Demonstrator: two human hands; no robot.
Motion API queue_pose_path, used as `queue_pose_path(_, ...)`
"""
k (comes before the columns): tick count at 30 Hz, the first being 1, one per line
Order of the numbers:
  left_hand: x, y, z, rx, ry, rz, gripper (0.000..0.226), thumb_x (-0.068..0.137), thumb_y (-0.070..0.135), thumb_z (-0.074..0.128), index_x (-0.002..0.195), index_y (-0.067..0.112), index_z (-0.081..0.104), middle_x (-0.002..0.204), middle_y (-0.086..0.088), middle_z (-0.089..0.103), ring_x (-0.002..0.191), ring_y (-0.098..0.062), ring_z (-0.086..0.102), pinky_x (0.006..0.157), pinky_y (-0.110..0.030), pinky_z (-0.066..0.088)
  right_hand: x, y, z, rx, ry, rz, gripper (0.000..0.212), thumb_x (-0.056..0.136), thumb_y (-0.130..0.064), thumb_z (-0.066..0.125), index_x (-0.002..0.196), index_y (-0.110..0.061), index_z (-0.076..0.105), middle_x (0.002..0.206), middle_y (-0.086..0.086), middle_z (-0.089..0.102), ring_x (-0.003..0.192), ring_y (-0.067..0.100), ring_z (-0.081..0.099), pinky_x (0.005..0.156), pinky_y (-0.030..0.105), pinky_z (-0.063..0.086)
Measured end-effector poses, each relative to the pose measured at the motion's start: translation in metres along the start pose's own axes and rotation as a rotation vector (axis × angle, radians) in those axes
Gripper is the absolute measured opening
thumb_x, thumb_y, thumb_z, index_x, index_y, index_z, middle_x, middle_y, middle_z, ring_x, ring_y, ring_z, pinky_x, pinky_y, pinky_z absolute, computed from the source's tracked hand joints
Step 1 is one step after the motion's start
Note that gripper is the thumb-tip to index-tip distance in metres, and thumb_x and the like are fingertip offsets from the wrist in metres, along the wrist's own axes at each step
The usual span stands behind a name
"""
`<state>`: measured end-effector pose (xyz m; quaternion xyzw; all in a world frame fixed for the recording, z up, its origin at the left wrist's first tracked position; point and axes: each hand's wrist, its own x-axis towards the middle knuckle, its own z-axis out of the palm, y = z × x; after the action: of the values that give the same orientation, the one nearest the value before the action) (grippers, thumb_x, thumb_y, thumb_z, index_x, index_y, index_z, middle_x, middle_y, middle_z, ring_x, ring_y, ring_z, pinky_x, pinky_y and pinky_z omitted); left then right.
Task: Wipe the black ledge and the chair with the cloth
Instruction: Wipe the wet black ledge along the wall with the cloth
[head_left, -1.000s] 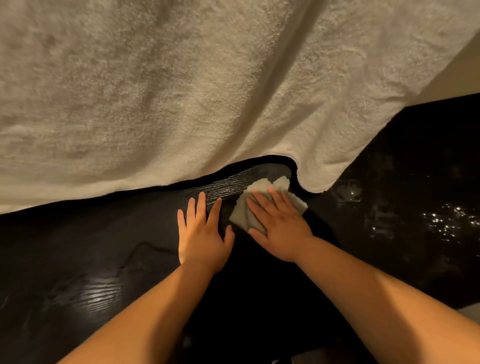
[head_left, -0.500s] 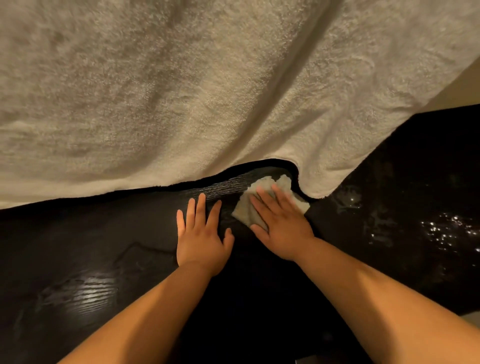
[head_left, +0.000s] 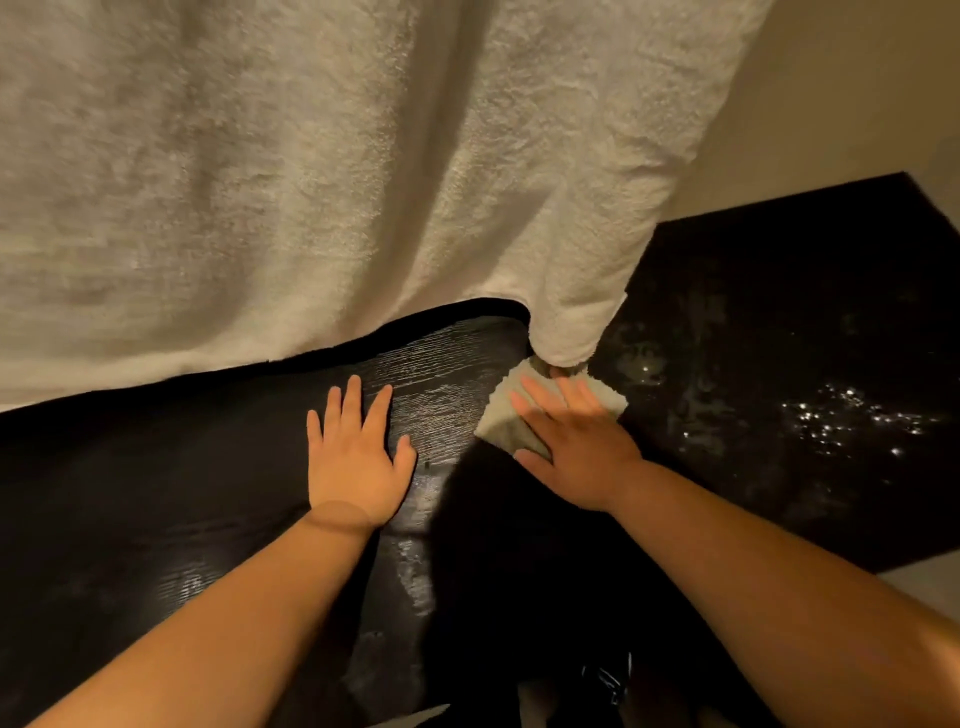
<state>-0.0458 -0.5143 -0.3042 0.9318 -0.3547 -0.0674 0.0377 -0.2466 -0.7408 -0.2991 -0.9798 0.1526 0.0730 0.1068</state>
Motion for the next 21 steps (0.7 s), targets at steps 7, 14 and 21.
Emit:
queue_pose_path(7, -0.018, 0.075, 0.007, -0.045, -0.063, -0.043, 0.081, 0.093, 0.063, 0.032, 0.165, 0.026, 0.027, 0.174, -0.010, 0.013, 0.160, -0.039, 0.006, 0.126, -0.064, 0.007, 0.002, 0.100, -0.003, 0.068, -0.052, 0.536, 0.072, 0.103, -0.060, 0.020, 0.164, -0.027, -0.001, 0.171, 0.000, -0.012, 0.155, 0.033, -0.019, 0.124, 0.048, -0.016)
queue_pose_path(14, -0.034, 0.163, 0.024, -0.043, -0.091, -0.014, 0.076, 0.096, 0.062, 0.030, 0.165, 0.029, 0.027, 0.175, -0.009, 0.010, 0.160, -0.037, 0.002, 0.125, -0.067, 0.005, -0.033, 0.045, -0.006, 0.038, -0.153, 0.065, 0.087, 0.086, -0.066, 0.010, 0.163, -0.027, 0.017, 0.172, 0.002, 0.005, 0.156, 0.035, -0.007, 0.125, 0.054, -0.002)
queue_pose_path(21, -0.032, 0.175, 0.033, -0.002, -0.061, -0.099, 0.075, 0.098, 0.062, 0.024, 0.167, 0.035, 0.011, 0.176, -0.003, 0.000, 0.161, -0.034, -0.005, 0.126, -0.063, 0.000, -0.010, 0.139, -0.019, 0.052, -0.059, 0.431, 0.083, 0.090, -0.072, 0.011, 0.164, -0.034, 0.003, 0.172, -0.007, -0.007, 0.156, 0.026, -0.017, 0.125, 0.045, -0.013)
